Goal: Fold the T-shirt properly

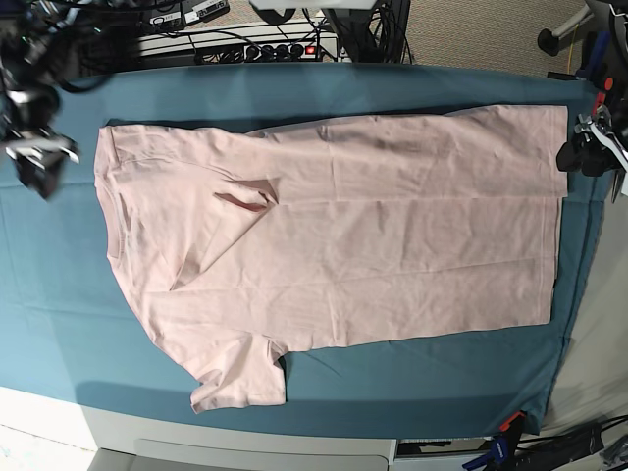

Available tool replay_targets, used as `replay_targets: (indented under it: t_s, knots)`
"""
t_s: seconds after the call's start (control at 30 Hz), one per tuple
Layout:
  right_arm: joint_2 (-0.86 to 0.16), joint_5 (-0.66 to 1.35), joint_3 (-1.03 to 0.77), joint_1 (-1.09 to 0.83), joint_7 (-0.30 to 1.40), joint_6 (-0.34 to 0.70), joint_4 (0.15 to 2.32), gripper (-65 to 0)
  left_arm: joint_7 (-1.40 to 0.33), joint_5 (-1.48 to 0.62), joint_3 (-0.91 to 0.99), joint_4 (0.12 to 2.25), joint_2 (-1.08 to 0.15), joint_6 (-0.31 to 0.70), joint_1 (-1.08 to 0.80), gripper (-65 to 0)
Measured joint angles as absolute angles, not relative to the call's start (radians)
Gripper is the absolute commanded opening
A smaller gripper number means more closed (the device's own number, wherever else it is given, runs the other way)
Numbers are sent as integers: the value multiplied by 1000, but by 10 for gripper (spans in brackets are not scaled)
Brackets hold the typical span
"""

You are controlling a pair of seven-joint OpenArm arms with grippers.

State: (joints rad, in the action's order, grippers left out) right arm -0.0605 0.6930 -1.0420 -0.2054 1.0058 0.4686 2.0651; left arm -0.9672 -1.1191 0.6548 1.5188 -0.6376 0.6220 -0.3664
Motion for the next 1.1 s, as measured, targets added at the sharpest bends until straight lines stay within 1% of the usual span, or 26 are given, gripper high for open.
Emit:
replay_targets:
  t_s: [0.07,0.13,0.27,0.3,0.4,0.5,0.67,0.8,1.0,1.03,1.1]
  knots:
    - [-97,702,-1068,-211,1007,443,1984,-374,-967,-1127,655,1519,-636,622,-368,-282]
    - [-130,725,-1075,-207,1015,439,1868,-374,-979,-1147,655,1519,-628,622,-367,-282]
    - [-173,821,-1076,-171,1082,462,1606,-374,-1017,-1194,655,1518,-583,626,-368,-282]
    - [-183,841,-1074,-159,1100,474,1550,-374,-1021,-1208,655,1518,-577,648,-368,-282]
    - [-207,913,-1073,-130,1108,492,1404,-374,-1055,-1286,655,1518,-574,689,-368,-282]
    - [-230,984,-1052,-118,1115,500,1303,-374,-1063,-1301,655,1518,-574,690,-366,-282]
    - [-237,1065,-961,-117,1159,552,1245,-374,-1064,-1304,655,1518,-574,690,-366,-282]
    - [-244,1083,-882,-118,1182,555,1246,-374,-1066,-1304,655,1518,-574,689,-366,-282]
    - [-244,1091,-859,-116,1209,570,1249,-376,-1075,-1304,655,1518,-574,690,-366,-282]
    - [-247,1097,-859,-116,1223,570,1249,-395,-1077,-1304,655,1518,-574,690,-366,-282]
    - [-252,1088,-857,-116,1253,574,1250,-461,-1087,-1306,655,1518,-577,688,-366,-282]
